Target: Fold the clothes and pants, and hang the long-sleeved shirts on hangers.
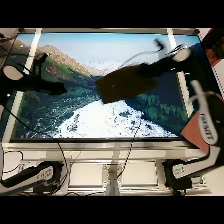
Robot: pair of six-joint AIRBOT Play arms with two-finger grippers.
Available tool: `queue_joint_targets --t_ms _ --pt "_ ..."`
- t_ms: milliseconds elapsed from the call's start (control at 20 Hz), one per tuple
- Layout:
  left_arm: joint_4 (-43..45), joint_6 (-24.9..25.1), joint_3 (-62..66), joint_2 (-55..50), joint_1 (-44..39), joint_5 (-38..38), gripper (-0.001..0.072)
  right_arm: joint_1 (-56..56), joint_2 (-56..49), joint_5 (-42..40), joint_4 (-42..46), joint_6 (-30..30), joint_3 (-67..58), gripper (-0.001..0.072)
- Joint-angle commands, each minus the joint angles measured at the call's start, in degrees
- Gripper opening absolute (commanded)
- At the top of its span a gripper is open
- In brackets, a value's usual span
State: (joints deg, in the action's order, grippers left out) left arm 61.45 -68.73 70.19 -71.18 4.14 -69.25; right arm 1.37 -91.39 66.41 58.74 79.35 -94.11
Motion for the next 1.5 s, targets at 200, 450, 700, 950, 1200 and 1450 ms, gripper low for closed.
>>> queue_joint_targets --t_ms 200,450,700,950,1200,1450 --pt "0.1 0.6 3.3 3.5 0.0 0.2 0.0128 25.4 19.7 4.7 26.8 9.3 -3.0 0.0037" --pt "0.1 0.6 3.3 3.9 0.0 0.3 0.0129 42.2 23.0 16.3 30.0 12.1 -2.8 0.0037" --pt "0.1 0.6 3.3 3.9 0.0 0.3 0.0129 51.5 22.3 32.2 30.5 17.9 2.4 0.0037" --pt "0.1 0.6 3.3 3.9 0.0 0.2 0.0129 52.2 22.3 36.7 30.2 17.9 5.9 0.0047" --pt "0.1 0.6 3.3 3.9 0.0 0.2 0.0536 52.2 22.3 38.5 30.0 17.0 5.9 0.0685" --pt "0.1 0.6 3.3 3.9 0.0 0.3 0.0612 52.2 22.3 38.6 29.8 17.0 3.3 0.0669"
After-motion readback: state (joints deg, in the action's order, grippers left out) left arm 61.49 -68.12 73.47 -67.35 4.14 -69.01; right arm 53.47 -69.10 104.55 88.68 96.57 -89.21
